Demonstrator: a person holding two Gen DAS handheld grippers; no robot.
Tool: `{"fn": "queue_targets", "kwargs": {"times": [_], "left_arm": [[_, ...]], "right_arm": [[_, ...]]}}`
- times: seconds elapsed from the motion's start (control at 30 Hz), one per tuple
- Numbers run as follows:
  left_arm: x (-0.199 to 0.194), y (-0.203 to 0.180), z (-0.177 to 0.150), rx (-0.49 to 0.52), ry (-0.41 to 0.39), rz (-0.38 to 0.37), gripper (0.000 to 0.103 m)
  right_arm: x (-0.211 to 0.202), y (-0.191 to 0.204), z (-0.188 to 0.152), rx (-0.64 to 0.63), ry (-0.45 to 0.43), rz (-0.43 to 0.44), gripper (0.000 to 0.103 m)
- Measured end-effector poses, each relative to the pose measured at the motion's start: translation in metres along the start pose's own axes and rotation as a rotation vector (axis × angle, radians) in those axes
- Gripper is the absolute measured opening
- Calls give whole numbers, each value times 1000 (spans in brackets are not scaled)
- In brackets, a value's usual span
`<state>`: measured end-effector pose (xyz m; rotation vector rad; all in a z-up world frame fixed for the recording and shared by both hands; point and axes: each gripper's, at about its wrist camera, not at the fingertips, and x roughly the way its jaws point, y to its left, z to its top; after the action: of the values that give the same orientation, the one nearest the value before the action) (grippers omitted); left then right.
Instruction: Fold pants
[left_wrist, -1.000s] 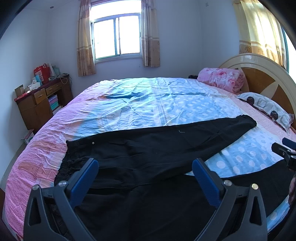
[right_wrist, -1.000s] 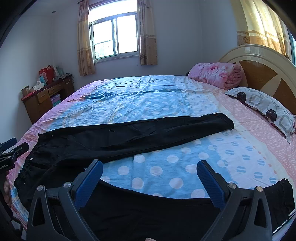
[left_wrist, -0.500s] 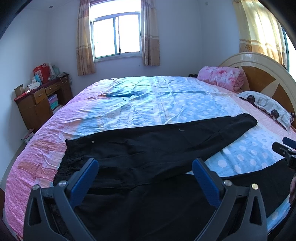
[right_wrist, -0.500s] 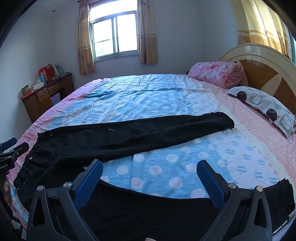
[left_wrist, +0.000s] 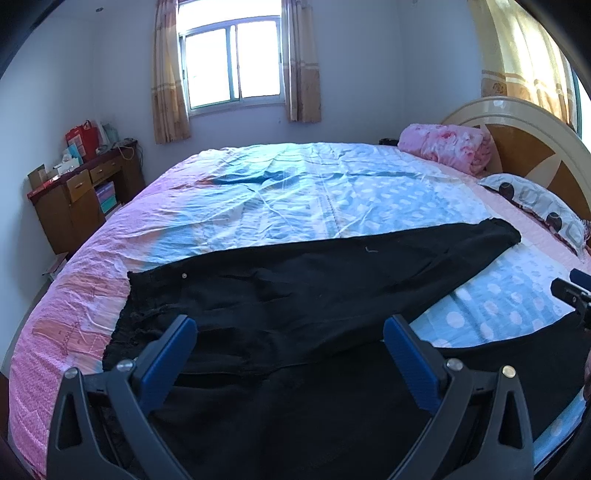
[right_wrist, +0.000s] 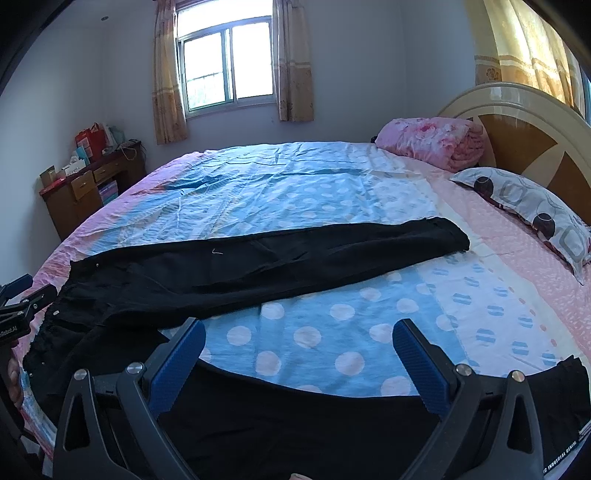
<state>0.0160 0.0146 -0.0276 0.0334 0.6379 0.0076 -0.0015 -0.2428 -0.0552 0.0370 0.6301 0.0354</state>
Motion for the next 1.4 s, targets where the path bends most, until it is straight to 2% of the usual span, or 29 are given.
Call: {"fn": "queue_targets", "kwargs": {"times": [0.17, 0.27, 0.47, 0.57, 0.67, 0.73, 0.83, 0.93, 1.17, 1.2, 1.27, 1.4], "left_arm": [[16, 20, 1, 34, 25, 36, 103], [34, 61, 9, 18, 47, 94, 103], [94, 166, 37, -33, 90, 227, 100], [129, 201, 44, -60, 133, 232, 91], [169, 225, 44, -128, 214, 174, 83], [190, 231, 40, -142, 267, 160, 78], [211, 230, 37, -137, 305, 125, 63], [226, 231, 32, -157, 337, 90, 56], [238, 228, 22, -122, 310, 71, 56], [240, 230, 23, -127, 316, 66, 56], [245, 230, 26, -116, 329, 65, 56], [253, 223, 33, -69, 353, 82, 56]], "right_arm": [[13, -7, 8, -32, 24, 21, 102], [26, -27, 21, -24, 55, 32, 102], [62, -79, 64, -63, 77, -67, 102], [92, -115, 88, 1, 120, -76, 102], [118, -148, 105, 75, 146, -75, 102], [143, -169, 117, 98, 177, -95, 102], [172, -195, 128, 115, 221, -133, 102], [205, -232, 140, 168, 254, -156, 102], [276, -299, 161, 187, 325, -244, 101], [283, -305, 164, 193, 334, -244, 96], [304, -320, 173, 223, 359, -213, 86], [339, -334, 182, 276, 415, -129, 84]]}}
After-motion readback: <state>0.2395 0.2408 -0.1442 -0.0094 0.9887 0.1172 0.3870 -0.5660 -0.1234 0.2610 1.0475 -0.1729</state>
